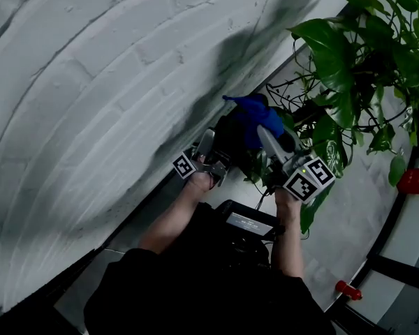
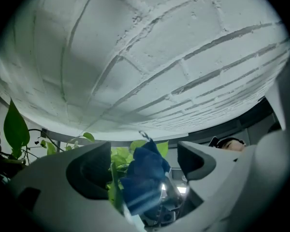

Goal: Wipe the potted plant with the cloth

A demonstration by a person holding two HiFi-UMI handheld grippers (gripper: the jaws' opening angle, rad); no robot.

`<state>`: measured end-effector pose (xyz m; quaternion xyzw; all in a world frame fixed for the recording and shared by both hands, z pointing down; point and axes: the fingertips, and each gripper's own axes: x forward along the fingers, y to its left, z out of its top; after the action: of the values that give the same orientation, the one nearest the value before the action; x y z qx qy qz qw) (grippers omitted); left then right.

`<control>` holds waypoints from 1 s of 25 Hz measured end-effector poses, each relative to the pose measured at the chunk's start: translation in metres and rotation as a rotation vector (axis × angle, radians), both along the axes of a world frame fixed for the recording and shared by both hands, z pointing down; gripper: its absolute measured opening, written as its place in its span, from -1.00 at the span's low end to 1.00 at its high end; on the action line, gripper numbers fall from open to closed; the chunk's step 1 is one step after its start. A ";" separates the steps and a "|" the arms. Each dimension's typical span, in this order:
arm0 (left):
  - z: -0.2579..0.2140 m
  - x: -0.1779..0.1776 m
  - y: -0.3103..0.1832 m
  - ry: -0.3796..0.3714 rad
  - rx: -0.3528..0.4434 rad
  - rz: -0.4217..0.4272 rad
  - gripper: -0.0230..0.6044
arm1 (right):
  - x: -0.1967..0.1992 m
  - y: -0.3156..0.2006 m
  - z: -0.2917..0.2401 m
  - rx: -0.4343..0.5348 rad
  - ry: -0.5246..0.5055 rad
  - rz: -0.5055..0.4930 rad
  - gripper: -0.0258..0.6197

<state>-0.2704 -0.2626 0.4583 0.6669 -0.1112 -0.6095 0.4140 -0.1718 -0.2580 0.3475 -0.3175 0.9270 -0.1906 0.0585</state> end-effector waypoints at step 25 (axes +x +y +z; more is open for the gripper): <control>-0.007 -0.023 0.023 0.031 0.019 -0.015 0.54 | -0.035 0.023 0.115 -0.128 0.347 -0.065 -0.62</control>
<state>-0.2931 -0.2396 0.4516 0.6603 -0.1039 -0.6238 0.4051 -0.2068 -0.2348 0.4628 -0.3187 0.9189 -0.1935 -0.1287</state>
